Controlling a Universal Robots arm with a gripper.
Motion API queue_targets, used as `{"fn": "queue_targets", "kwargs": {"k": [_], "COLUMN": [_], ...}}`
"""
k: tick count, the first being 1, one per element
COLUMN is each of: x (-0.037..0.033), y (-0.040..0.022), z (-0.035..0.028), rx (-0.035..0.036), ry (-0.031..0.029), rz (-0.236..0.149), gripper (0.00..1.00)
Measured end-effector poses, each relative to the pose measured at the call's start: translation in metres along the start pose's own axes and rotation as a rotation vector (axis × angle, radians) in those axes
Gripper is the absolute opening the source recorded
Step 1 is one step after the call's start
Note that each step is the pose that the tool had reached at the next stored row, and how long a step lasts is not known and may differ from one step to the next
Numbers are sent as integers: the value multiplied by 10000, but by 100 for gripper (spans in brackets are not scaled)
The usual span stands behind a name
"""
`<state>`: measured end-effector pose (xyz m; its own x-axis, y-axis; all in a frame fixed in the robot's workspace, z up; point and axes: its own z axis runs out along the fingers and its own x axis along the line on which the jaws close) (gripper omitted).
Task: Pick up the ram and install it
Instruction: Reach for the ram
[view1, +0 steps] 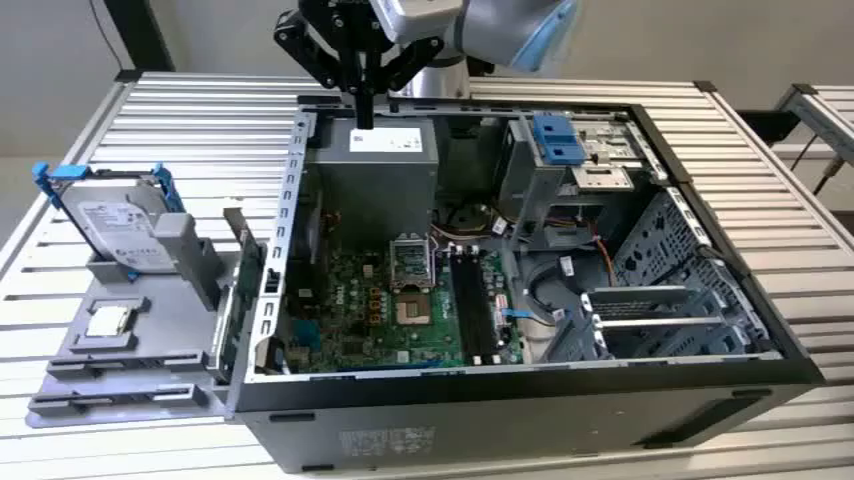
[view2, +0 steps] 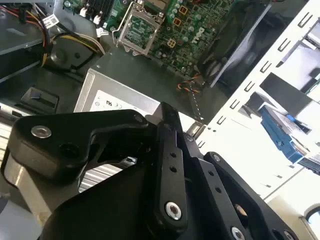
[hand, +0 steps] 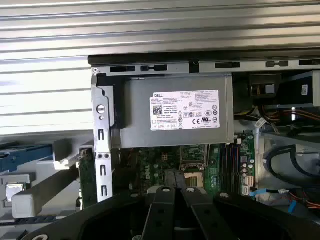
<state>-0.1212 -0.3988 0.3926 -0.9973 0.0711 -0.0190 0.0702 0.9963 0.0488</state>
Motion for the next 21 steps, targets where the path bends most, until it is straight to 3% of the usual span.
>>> {"fn": "queue_targets", "kwargs": {"k": [14, 21], "x": [4, 130], "y": [0, -9], "z": [0, -3], "rx": [0, 0], "ry": [-1, 0], "rz": [1, -1], "gripper": [0, 0]}}
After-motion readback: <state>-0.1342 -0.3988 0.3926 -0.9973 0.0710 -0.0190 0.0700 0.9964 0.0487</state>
